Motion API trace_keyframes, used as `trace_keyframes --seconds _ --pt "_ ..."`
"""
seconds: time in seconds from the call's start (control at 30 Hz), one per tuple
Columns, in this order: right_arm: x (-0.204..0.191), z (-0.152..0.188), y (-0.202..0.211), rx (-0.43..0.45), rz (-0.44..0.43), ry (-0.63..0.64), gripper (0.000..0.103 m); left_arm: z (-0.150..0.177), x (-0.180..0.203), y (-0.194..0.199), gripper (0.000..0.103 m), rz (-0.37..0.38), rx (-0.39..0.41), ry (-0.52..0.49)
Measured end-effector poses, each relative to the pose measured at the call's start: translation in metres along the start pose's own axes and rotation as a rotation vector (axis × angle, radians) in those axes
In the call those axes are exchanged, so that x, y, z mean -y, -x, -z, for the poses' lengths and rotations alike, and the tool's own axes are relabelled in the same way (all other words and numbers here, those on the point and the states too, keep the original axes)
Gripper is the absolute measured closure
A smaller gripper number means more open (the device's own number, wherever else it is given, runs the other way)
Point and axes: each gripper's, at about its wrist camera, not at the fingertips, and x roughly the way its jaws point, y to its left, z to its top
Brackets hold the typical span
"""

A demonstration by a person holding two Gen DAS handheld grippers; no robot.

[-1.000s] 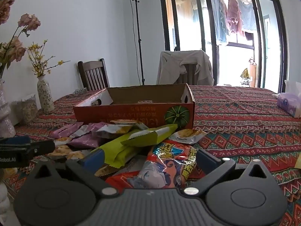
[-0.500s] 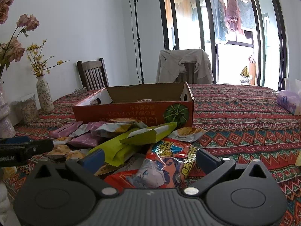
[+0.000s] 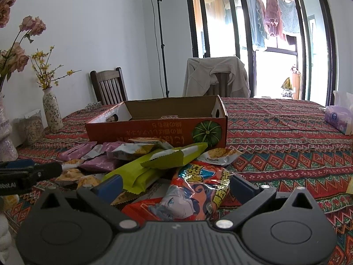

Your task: Organize snacks

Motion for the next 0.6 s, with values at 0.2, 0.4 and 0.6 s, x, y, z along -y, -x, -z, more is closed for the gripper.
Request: trace_keyframes --seconds 0.2,0.4,0.6 --pt "-0.0002 -0.0001 0.0003 -0.001 0.000 0.000 0.000 0.0008 -0.0003 0.0009 0.000 0.004 0.003 0.003" --pt "-0.0003 0.0001 0.0004 -0.001 0.000 0.000 0.000 0.0011 -0.0003 0.0013 0.000 0.005 0.003 0.004" --pt "-0.0002 0.0001 0.0006 -0.001 0.000 -0.001 0.000 0.0011 -0.0008 0.0014 0.000 0.006 0.003 0.006"
